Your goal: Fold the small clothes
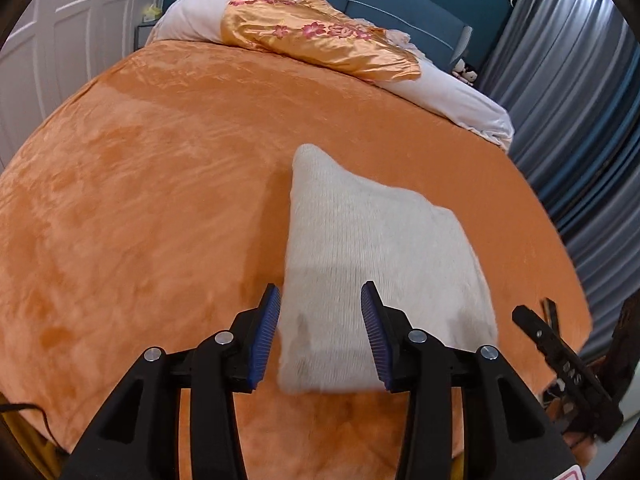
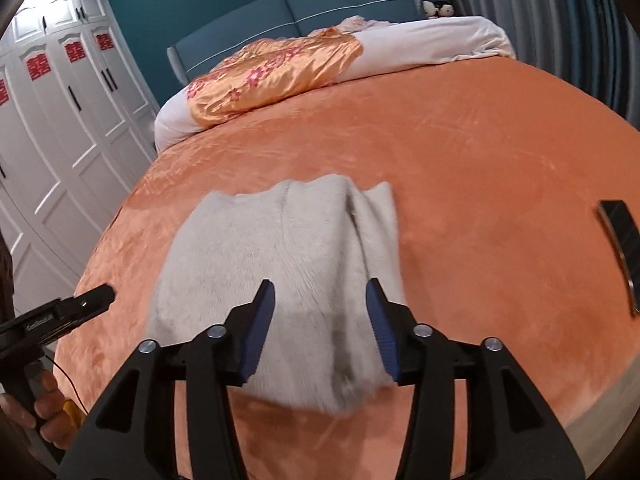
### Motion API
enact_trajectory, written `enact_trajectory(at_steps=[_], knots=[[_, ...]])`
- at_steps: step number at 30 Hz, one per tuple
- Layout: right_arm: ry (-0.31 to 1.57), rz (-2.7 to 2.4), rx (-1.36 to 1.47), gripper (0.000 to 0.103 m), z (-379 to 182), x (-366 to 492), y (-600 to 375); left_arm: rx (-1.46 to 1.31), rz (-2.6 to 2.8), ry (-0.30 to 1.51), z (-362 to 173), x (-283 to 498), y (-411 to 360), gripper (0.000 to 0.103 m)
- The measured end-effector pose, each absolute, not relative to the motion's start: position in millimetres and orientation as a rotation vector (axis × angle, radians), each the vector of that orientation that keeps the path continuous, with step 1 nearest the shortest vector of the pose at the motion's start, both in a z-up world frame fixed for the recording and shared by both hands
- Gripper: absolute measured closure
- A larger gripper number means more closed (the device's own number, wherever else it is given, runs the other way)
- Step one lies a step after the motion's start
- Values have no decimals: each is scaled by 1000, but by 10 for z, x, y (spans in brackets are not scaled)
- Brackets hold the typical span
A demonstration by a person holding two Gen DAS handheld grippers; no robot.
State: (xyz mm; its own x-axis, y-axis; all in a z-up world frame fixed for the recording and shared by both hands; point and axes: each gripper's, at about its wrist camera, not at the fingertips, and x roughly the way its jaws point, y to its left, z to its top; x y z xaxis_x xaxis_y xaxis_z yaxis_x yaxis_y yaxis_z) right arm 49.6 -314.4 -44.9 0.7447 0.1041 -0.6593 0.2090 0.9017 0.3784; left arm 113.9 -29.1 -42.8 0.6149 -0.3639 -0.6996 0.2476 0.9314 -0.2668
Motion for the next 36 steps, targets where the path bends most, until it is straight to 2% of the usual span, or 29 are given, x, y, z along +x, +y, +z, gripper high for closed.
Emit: enact_trajectory(at_steps=[2,6,7,8,9,11,15,17,19,20,25,28,32,36], knots=[[754,-44,445,50,-562,616,-3093,-154,-362,846,-492,1255,-388,63],[819,-11,478,50,-852,834,-3074,-177,-345,902,-684,1468,-488,63],[827,0,483,55,-886,862,-3085,-191,-347,910,-719,1498,-502,62],[838,29,489,76,-923,919,-3086,-198,-339,908,-716,1504,-518,62],[843,49,488,86,-914,955,-3086,-206,-337,901,-693,1507,-518,63],[755,54,461,91,-684,904,-3120,-225,-352,886,-599,1498,-518,63],[551,33,465,92,-176,640,-3277,-197,-354,832,-483,1445,-545,63],[652,-23,421,92,-405,733,-3320,-153,-344,855,-582,1484,-624,62],[858,-41,431,92,-938,917,-3360,-147,-339,911,-764,1562,-670,62],[902,-44,454,91,-1142,922,-3370,-144,-336,924,-838,1577,-692,56],[753,-22,453,88,-590,675,-3343,-105,-296,902,-827,1546,-690,56],[717,-2,432,88,-419,459,-3209,-118,-298,898,-718,1482,-640,64],[777,-25,330,88,-581,432,-2953,-101,-325,881,-623,1315,-662,64],[842,-45,431,88,-845,628,-3205,-36,-310,896,-780,1296,-771,63]])
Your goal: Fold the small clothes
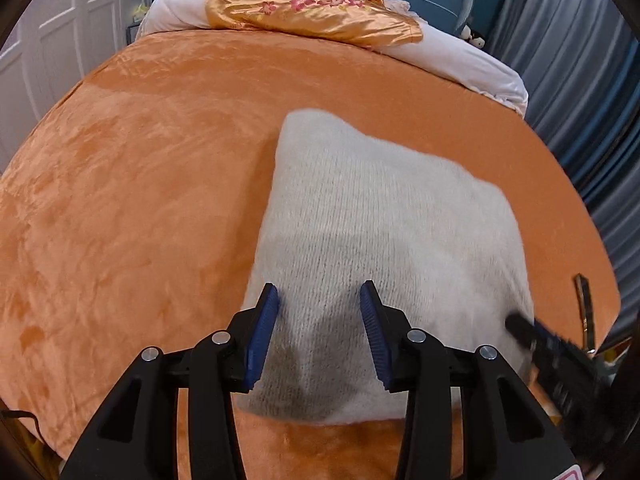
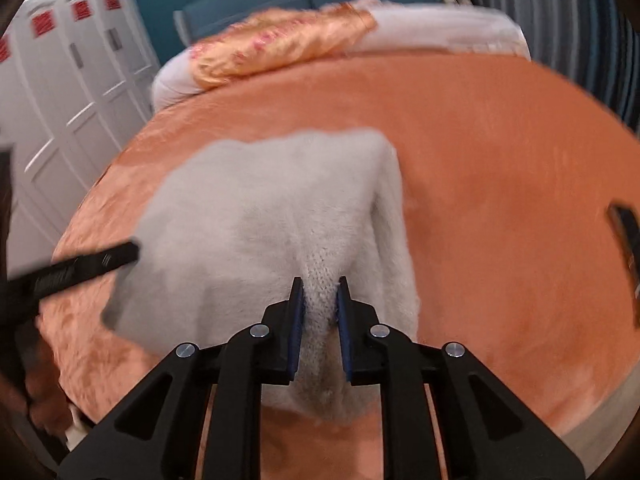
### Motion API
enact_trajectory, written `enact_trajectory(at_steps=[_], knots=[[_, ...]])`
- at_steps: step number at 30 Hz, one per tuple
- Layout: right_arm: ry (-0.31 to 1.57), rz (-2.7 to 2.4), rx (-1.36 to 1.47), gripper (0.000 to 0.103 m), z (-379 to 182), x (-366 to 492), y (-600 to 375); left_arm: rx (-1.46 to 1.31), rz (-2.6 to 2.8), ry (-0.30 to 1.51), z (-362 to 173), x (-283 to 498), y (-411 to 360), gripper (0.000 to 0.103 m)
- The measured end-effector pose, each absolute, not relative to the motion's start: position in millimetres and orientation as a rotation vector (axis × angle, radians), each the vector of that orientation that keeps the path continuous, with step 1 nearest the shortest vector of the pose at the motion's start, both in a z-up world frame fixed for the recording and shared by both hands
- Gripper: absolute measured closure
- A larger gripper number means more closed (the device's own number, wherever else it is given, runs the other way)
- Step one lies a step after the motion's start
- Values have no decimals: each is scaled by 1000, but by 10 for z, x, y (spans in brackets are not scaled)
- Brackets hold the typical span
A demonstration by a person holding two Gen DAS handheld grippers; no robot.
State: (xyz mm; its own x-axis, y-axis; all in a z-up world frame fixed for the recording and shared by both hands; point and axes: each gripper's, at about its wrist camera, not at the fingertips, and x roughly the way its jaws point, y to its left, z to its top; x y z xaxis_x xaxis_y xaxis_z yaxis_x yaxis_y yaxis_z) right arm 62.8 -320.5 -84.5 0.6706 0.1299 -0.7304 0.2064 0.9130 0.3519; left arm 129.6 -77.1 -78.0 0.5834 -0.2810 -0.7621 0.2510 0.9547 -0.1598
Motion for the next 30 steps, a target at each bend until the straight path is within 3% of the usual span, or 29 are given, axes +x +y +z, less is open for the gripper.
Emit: enact_trajectory(at_steps=[7,11,16,18,20,21,24,25,26,27,30], knots=[[613,-89,348,92,-261,552,-3263,-53,-304,888,-731,1329,-773,58],[956,-235,326,93,-1124,880,-3478,-35,-270,895,-836,1358,-808,56],[739,-133,451,90,-480,344,-3490,-63,-285,901,-756,1313,-728,56],[738,-64,459,83,-382,250,-3393,-89,-292,915,-725,1284,-680,57],[766,-32,446,59,-413,227,-3285,-100,-299,923,-705,1220,-641,57],[781,-31,432,54,-466,227,-3238,-97,-299,920,-689,1163,-619,57],[888,-34,423,51,-807,318,-3142,-74,-293,925,-705,1023,-566,57],[924,-36,436,57,-939,372,-3133,-67,-287,933,-736,1012,-562,57],[938,-35,441,80,-959,405,-3129,-59,-281,947,-785,1012,-555,57],[926,-4,462,91,-937,439,-3162,-56,-275,968,-847,1025,-544,57],[738,-57,392,94,-397,323,-3198,-63,-275,976,-891,1038,-544,56]])
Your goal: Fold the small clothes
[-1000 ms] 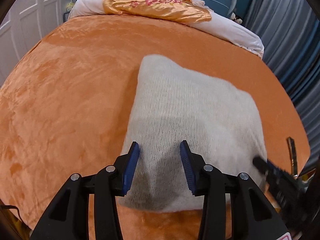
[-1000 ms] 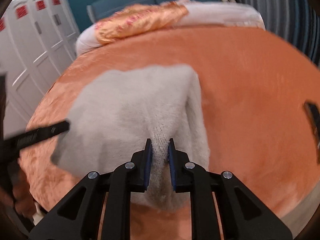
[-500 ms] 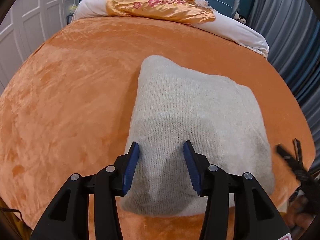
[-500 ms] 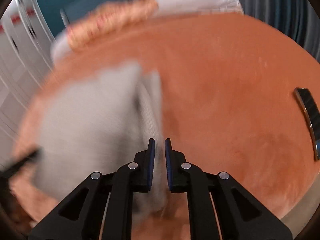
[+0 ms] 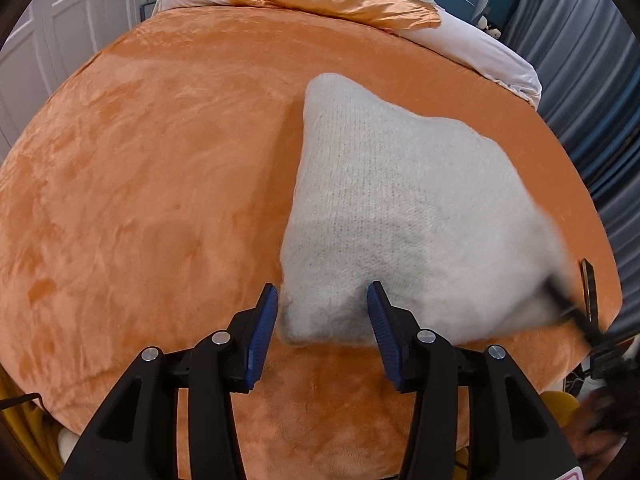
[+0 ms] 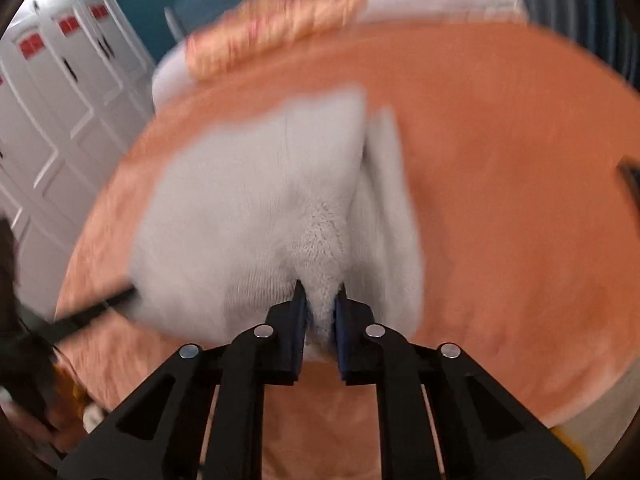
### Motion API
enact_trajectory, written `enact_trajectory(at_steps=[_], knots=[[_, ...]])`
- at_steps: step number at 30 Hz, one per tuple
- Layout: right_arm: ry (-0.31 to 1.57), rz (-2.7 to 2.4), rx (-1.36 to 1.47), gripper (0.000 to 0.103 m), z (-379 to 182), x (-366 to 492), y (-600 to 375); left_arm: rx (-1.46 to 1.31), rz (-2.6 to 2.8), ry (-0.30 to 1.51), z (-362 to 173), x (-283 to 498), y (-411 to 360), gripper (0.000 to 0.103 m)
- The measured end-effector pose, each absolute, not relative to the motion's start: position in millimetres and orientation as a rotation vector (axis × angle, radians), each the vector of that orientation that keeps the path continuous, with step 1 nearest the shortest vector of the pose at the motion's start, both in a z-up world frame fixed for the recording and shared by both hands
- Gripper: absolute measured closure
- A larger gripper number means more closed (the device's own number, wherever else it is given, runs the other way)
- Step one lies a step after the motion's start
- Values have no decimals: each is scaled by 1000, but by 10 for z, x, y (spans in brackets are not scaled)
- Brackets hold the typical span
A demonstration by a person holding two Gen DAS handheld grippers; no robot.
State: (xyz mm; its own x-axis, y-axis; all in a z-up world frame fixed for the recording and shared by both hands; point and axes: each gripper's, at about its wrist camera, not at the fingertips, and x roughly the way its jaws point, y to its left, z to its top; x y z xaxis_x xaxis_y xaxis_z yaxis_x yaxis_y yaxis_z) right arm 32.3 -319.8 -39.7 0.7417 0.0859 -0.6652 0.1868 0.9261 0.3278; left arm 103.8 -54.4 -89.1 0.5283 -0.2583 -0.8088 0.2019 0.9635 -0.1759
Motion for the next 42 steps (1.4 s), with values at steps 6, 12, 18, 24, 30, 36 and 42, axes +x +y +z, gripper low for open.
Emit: enact_trajectory(at_steps=[6,12,18,24,30,36,42], knots=[[960,-146,270,95,-971,674,-3242,-12,-264,990,-1020,1095,-726,54],[818,-176,309,94,-515,484,-3247,-40,-264,992,-939,1068,-648,53],[732,-34,291,94,-201,386,-2883,-92,-231,939,-680,995,-385,54],[883,101,202,94,-847,831,-2177,-121,-160,916,-577,1016,-108,54],[830,127,163,94,-583,797,-1960,-109,-121,893,-539,1054,27,54],[894,227,97,93,-757,1085,-1500,-122,-96,908,-593,1124,109,54],[895,223,115,96,-711,1051,-1566,-99,-91,926,-617,1190,80,54]])
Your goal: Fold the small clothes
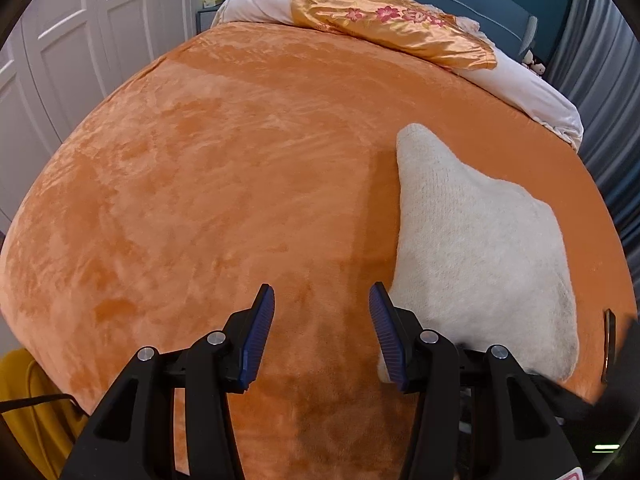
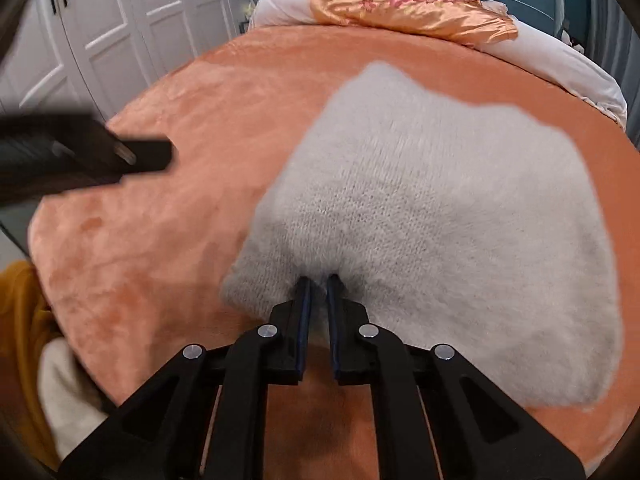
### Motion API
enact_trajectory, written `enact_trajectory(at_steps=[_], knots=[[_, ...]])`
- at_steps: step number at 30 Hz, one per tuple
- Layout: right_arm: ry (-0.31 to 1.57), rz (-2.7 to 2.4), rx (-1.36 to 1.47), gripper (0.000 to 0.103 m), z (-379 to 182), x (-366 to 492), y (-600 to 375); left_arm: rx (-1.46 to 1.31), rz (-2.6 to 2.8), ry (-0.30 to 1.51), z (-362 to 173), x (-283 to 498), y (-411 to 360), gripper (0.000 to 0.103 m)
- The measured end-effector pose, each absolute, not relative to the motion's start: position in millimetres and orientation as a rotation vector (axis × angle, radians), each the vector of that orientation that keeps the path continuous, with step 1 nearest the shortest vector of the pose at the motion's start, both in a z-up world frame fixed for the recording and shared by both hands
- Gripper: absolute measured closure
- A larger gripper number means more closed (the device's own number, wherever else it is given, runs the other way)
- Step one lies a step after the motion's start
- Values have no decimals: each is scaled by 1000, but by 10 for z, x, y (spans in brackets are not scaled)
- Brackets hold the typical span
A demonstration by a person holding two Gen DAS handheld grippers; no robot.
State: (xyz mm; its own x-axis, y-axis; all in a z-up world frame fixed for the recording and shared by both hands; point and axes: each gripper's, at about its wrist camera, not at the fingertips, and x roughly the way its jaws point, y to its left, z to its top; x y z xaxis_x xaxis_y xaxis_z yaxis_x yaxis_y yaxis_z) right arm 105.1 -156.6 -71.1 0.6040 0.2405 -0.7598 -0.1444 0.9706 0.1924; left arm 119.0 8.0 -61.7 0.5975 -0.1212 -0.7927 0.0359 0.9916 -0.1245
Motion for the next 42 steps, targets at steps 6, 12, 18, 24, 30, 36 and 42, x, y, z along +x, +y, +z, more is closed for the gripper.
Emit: enact_trajectory(at_steps=[6,12,18,24,30,36,42], knots=[[833,29,194,92,-412,610,-2302,-99,-143,948,-669,1258,-147,54],[860,-115,312,89,-567,440,-3033,-56,-178,951,-691,1306,-532,54],[828,-94,400,66,-639,529,-3283,-4,-186,942,-711,1354,-894,49],[845,-39,405,65,-790,760,-3246,42,-154,922,-770,1424,-1064,48],[833,-22,324,92,-760,879,-3159,58,-148,918,-756,1467,-1095,47],[725,-114,260,93,-452,837,-3216,49,-174,901,-665,1435,-1143,47],[851,-110,289,89,-826,960,-3221,90,-153,906,-770,1469,-1222,43]])
